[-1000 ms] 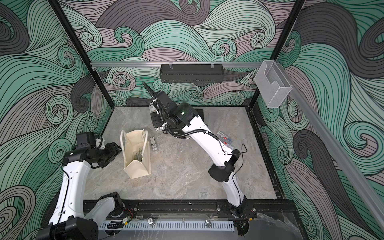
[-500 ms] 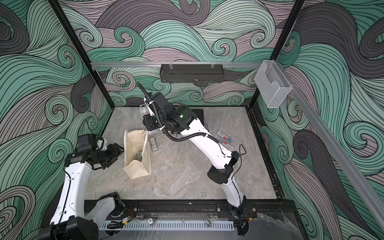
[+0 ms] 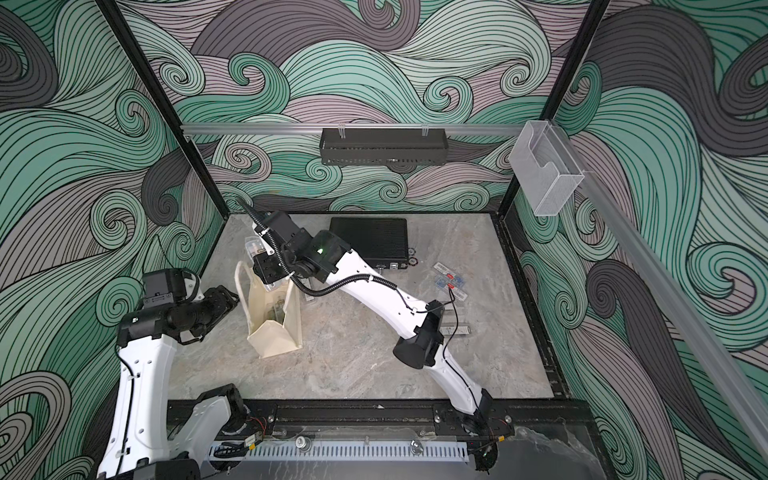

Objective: Put the compass set into the canvas bag
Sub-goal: Place the compass set in the canvas bag.

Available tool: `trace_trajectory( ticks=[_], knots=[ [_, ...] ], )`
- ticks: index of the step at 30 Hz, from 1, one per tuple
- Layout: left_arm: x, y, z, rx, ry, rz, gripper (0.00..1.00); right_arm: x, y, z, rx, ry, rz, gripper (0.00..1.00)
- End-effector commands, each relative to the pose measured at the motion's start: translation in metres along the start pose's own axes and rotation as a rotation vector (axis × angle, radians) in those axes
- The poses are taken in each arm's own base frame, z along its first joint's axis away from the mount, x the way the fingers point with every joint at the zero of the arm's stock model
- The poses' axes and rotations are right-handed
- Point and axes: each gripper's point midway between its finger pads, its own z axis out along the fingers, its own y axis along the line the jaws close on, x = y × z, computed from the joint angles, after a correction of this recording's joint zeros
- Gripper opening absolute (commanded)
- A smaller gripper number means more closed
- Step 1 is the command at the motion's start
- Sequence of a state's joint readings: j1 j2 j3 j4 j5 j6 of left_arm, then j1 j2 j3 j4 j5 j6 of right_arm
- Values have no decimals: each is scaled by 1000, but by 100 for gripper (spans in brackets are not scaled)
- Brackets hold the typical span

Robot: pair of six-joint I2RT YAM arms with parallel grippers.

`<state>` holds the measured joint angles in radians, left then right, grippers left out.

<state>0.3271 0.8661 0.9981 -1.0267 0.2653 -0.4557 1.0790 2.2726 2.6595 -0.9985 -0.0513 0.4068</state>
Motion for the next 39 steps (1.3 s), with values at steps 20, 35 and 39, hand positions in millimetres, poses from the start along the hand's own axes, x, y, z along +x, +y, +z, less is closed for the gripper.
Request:
trace_trajectory(
  ticks=[20,35,39],
  knots=[
    [-18,9,-29,-114,-64,59,70,70,-29,95,88,197,128,47],
    [-16,10,-17,-105,-41,50,70,93,-53,115,116,283,245,48],
    [-14,11,-15,-100,-34,47,70,98,-59,117,138,299,269,48]
  ],
)
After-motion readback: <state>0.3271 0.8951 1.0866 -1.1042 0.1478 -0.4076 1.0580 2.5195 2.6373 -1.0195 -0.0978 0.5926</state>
